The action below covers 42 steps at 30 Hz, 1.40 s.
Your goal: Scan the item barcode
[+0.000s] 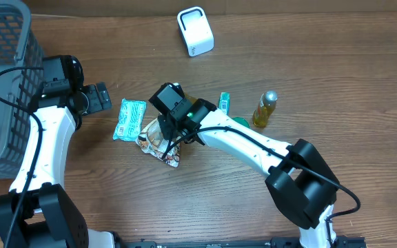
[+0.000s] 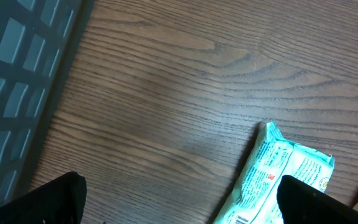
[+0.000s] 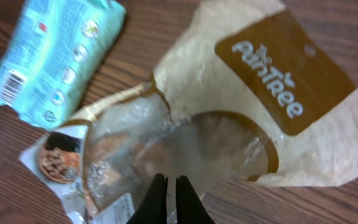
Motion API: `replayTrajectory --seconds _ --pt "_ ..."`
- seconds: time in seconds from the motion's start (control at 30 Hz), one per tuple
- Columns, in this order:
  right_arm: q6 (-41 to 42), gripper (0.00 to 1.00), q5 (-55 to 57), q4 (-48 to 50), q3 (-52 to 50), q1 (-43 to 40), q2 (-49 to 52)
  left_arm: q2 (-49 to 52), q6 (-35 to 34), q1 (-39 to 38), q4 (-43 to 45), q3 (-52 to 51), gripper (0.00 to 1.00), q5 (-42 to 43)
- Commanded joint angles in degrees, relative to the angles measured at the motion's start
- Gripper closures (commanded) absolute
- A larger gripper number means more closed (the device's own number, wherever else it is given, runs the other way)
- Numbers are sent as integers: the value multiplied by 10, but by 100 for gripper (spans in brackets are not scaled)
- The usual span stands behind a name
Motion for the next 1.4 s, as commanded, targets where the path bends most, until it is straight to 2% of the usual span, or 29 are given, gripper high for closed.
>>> replayTrajectory --seconds 0.0,0.3,0.5,0.67,0.93,1.37 --pt "5 96 5 -6 -7 0 32 -9 7 -4 0 13 0 -3" --pt "5 96 6 -2 -25 0 48 -9 7 -4 0 13 0 -3" --pt "-2 96 6 -35 53 0 34 -9 7 -4 0 13 0 -3" --pt "-19 95 6 -130 128 0 26 -9 7 -4 0 13 0 -3" --pt "-12 93 6 -205 102 -5 27 -9 7 -4 0 13 0 -3" --pt "-12 92 6 -154 9 -7 27 -9 7 -4 0 13 0 -3"
